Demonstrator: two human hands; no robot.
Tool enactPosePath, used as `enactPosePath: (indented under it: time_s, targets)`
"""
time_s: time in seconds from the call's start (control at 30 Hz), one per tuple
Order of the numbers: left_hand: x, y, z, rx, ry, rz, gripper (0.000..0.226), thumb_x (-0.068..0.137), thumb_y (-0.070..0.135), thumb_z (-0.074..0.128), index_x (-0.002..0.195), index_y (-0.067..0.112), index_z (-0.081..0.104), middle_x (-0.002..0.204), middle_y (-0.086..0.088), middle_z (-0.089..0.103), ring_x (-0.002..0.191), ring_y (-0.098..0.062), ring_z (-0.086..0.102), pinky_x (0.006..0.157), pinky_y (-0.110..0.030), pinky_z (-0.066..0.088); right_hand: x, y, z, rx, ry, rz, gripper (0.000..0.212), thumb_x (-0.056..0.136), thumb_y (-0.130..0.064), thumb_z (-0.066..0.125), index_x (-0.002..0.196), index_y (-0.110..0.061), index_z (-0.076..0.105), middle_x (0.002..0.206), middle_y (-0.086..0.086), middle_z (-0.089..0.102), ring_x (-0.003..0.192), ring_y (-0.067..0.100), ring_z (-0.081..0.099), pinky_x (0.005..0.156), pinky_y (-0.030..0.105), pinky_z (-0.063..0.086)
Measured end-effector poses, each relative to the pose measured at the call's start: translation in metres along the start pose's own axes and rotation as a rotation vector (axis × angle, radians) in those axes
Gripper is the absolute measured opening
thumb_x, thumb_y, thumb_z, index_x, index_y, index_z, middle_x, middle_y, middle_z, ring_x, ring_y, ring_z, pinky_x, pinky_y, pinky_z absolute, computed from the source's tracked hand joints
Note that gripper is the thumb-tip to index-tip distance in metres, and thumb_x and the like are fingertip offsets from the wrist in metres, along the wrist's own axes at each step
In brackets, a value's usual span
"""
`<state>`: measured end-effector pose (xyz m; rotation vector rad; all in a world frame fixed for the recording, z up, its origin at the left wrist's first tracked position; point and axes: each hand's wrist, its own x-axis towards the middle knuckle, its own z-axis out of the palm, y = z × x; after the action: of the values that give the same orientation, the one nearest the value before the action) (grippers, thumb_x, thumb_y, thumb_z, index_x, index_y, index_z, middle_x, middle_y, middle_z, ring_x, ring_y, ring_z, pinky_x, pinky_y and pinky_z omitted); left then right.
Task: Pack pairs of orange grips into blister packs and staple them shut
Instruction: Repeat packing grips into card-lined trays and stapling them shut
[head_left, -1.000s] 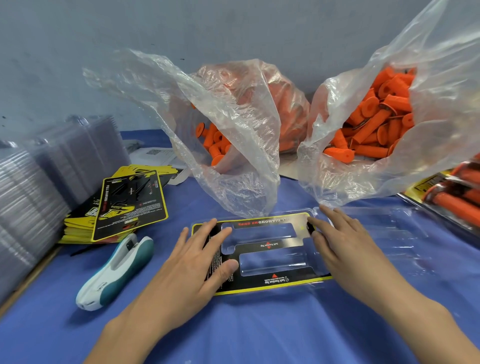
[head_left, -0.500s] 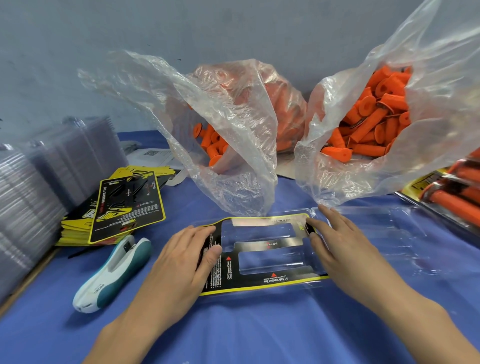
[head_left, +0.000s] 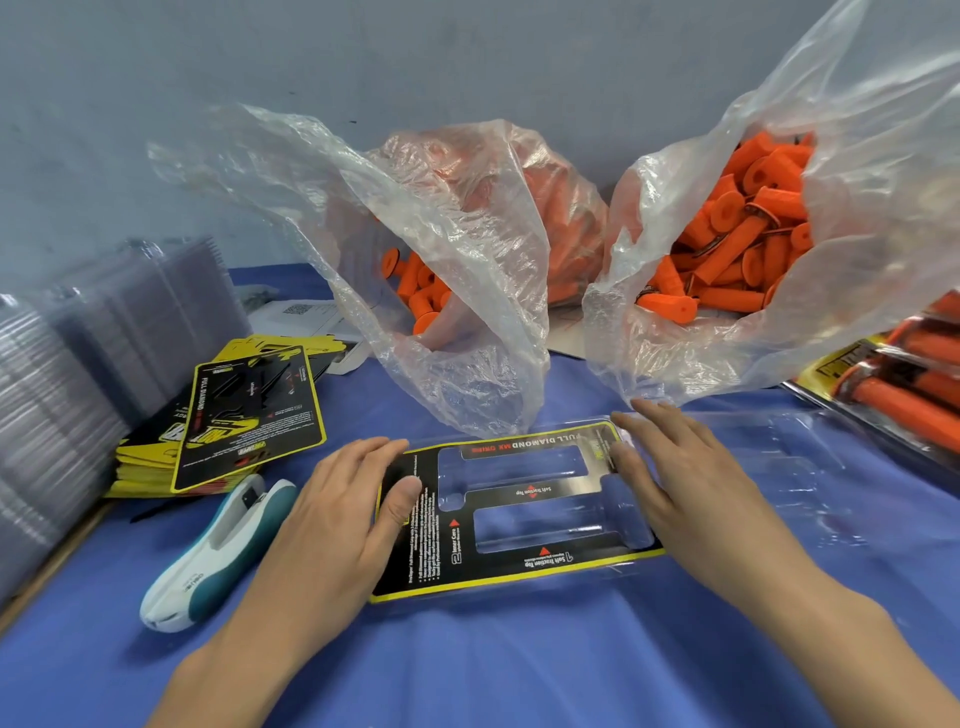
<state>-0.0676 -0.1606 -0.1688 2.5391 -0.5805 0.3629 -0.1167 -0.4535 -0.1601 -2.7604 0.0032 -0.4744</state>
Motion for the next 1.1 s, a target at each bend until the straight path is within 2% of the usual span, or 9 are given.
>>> enactPosePath:
  time_s: [0.17,0.27,0.4,0.6,0.67,0.73,0.8,0.9,1.1]
  targets:
    - [0.003,0.006,-0.003,-0.047,0.12,0.039,0.048,0.101,0.057,0.029,0.137,0.033,0.049,0.137,0.02,0.043,0.132,0.004,0.032,0.105,-0.013,0.023,0.015,0.009,-0.009,0.092,0.173,0.011,0.035,0.101,-0.013,0.047,0.134,-0.009,0.058,0.14,0.007,0.055,0.129,0.018,0.037,0.109,0.028,0.024]
    - [0.009,0.017,-0.008,-0.112,0.204,0.052,0.048,0.098,0.056,0.029,0.134,0.032,0.05,0.135,0.02,0.045,0.132,0.002,0.035,0.104,-0.01,0.023,0.027,0.02,-0.016,0.206,0.206,0.095,0.036,0.101,-0.015,0.044,0.135,-0.016,0.057,0.137,0.002,0.056,0.125,0.024,0.045,0.105,0.032,0.033]
    - [0.029,0.053,-0.013,-0.174,0.28,0.143,0.034,0.102,0.04,0.036,0.131,0.03,0.05,0.13,0.015,0.049,0.128,-0.006,0.044,0.105,-0.014,0.029,0.037,0.034,-0.026,0.331,0.228,0.189,0.036,0.102,-0.018,0.043,0.135,-0.022,0.057,0.133,0.0,0.058,0.121,0.022,0.048,0.091,0.026,0.033]
    - [0.082,0.143,0.018,-0.371,0.091,0.339,0.027,0.101,0.03,0.046,0.125,0.024,0.057,0.117,0.014,0.062,0.108,0.002,0.056,0.084,-0.007,0.039,0.046,0.054,-0.035,0.459,0.262,0.286,0.037,0.101,-0.019,0.042,0.133,-0.022,0.059,0.13,0.003,0.063,0.107,0.02,0.056,0.088,0.028,0.038]
    - [0.107,0.17,0.041,-0.406,-0.005,0.377,0.026,0.101,0.024,0.048,0.124,0.02,0.059,0.114,0.009,0.064,0.104,0.004,0.057,0.086,-0.008,0.041,0.048,0.06,-0.037,0.482,0.277,0.325,0.036,0.1,-0.019,0.042,0.132,-0.022,0.06,0.129,0.004,0.064,0.112,0.02,0.057,0.091,0.03,0.041]
    - [0.137,0.191,0.068,-0.398,-0.091,0.354,0.027,0.101,0.021,0.049,0.125,0.016,0.059,0.116,0.002,0.064,0.104,-0.004,0.058,0.093,-0.021,0.046,0.05,0.066,-0.038,0.52,0.278,0.361,0.036,0.101,-0.02,0.042,0.131,-0.021,0.061,0.128,0.004,0.065,0.116,0.02,0.057,0.089,0.028,0.04]
    - [0.169,0.208,0.097,-0.325,-0.143,0.324,0.029,0.1,0.019,0.048,0.127,0.011,0.057,0.122,-0.006,0.06,0.11,-0.017,0.058,0.097,-0.034,0.046,0.053,0.072,-0.039,0.562,0.273,0.394,0.035,0.101,-0.022,0.041,0.13,-0.024,0.061,0.122,0.003,0.067,0.109,0.018,0.058,0.081,0.026,0.038]
    - [0.217,0.226,0.135,-0.056,-0.127,0.333,0.036,0.099,0.017,0.046,0.135,0.011,0.05,0.131,-0.014,0.05,0.117,-0.031,0.052,0.095,-0.038,0.041,0.054,0.083,-0.042,0.592,0.292,0.44,0.035,0.1,-0.023,0.041,0.13,-0.026,0.061,0.116,0.003,0.068,0.099,0.019,0.058,0.075,0.029,0.039]
    - [0.279,0.233,0.181,0.501,-0.268,0.274,0.05,0.096,0.01,0.046,0.144,0.016,0.034,0.142,-0.02,0.032,0.125,-0.042,0.042,0.098,-0.052,0.04,0.055,0.099,-0.045,0.634,0.304,0.473,0.039,0.099,-0.026,0.039,0.135,-0.026,0.056,0.116,0.002,0.066,0.093,0.019,0.057,0.072,0.03,0.039]
